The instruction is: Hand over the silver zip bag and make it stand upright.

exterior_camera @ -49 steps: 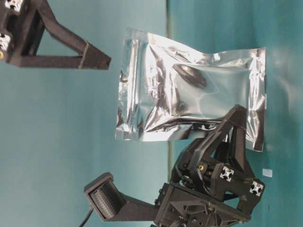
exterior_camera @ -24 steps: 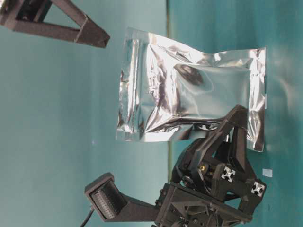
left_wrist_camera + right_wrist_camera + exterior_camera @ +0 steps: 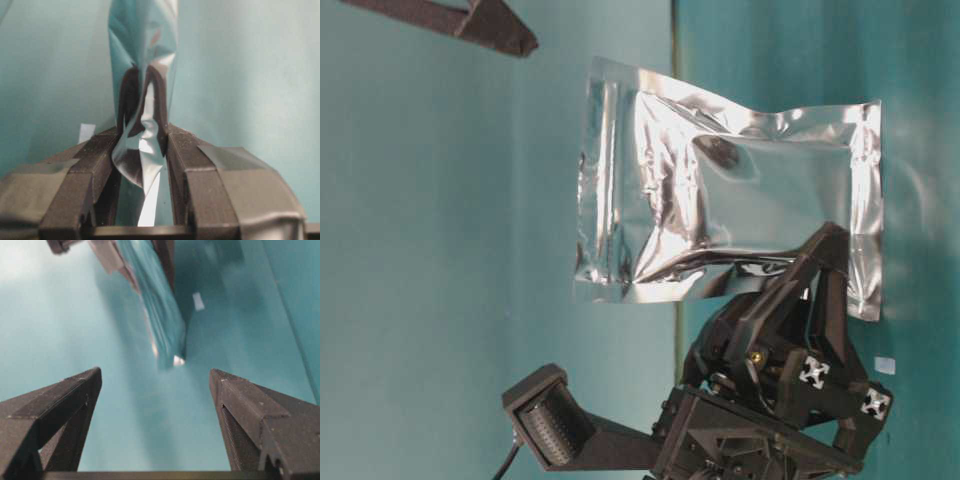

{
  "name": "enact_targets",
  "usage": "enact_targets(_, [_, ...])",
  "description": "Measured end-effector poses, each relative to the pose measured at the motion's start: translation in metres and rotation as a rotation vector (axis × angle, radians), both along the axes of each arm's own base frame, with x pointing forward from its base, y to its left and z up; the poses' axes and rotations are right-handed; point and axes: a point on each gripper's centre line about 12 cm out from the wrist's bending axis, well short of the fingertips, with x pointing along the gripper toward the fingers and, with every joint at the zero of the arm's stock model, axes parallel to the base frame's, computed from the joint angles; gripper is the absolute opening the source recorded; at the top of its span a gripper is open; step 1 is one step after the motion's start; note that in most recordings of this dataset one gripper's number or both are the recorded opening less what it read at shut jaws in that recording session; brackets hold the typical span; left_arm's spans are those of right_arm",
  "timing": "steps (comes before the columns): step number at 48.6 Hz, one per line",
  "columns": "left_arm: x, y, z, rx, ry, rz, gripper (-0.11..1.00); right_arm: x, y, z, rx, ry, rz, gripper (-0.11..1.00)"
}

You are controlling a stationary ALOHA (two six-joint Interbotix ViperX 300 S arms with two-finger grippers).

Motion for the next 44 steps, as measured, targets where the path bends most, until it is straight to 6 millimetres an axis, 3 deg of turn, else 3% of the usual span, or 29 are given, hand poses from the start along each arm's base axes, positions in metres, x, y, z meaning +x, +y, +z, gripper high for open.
enact_targets(21, [0.001,-0.001,-0.002,0.003,0.015,-0.003,0.28,-0.014,0.0,0.001,0.0,-0.043,0.001,0.85])
enact_targets(44, [0.001,0.0,-0.003,0.006,0.023,-0.004,0.28,-0.015,0.0,0.002,0.003,-0.049,-0.001,0.85])
